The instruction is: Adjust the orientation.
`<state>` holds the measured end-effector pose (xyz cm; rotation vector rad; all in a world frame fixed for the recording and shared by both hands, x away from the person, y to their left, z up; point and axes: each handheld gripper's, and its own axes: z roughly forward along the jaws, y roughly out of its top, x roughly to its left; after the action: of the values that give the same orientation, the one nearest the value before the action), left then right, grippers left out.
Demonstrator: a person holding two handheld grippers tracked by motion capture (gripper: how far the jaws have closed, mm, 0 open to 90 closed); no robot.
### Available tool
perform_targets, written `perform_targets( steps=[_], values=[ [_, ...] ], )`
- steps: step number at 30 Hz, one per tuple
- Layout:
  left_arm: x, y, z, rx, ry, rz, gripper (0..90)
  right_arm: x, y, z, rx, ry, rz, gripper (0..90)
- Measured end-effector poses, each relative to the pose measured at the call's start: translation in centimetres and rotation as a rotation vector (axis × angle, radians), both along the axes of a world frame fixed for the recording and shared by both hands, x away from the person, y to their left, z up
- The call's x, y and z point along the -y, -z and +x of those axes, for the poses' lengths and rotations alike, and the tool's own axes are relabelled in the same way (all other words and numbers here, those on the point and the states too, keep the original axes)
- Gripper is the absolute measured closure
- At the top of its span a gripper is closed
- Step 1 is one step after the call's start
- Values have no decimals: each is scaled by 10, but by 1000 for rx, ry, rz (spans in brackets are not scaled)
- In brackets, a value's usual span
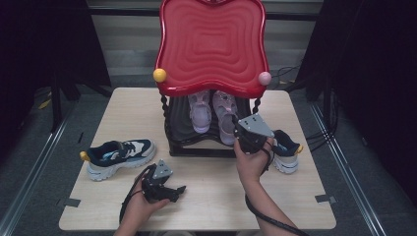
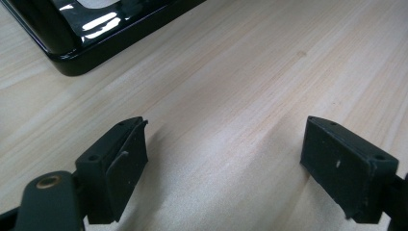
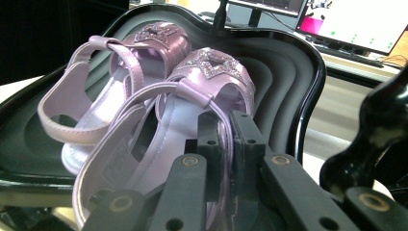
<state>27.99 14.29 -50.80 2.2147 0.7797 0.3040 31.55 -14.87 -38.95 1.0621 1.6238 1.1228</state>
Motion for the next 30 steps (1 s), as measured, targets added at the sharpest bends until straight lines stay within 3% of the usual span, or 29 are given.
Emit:
perform_targets(
  steps=[18, 30],
  values=[
    [0, 0, 0, 0, 0, -1, 155, -7, 5, 18, 34, 53, -15, 834],
    [0, 0, 0, 0, 0, -1, 154, -12, 11, 27, 39, 74, 0, 834]
  ],
)
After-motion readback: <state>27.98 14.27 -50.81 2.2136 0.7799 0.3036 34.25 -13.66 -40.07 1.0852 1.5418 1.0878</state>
